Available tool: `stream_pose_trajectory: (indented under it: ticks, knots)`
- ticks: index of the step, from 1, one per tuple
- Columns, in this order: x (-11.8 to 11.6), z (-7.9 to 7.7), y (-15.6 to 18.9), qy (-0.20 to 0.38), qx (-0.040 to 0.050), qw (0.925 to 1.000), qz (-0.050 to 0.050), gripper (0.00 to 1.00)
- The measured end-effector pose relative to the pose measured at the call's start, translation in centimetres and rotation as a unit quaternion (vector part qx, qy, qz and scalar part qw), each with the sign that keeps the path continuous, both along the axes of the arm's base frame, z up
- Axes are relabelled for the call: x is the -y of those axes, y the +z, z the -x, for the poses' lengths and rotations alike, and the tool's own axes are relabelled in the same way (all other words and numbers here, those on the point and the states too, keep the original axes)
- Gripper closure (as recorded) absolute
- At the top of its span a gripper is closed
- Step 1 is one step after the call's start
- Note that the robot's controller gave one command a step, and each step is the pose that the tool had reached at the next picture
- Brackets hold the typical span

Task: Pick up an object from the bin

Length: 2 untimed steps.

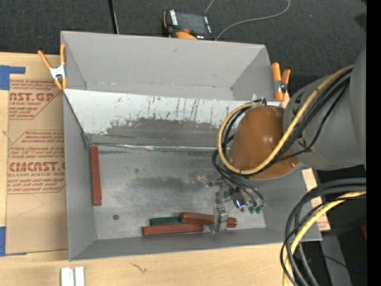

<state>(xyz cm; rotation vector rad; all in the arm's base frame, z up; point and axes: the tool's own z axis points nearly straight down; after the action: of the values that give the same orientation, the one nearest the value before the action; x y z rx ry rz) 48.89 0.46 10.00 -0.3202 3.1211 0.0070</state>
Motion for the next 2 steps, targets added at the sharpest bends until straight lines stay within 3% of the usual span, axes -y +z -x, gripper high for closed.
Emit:
stream_pose_trajectory:
  ticks: [1,2]
  knots:
    - [0.12,0.17,-3.05,-0.027,0.0011,0.9996,0.002,0.0]
    - [0.14,0.35,-3.06,-0.027,-0.0019,0.9996,0.002,1.0]
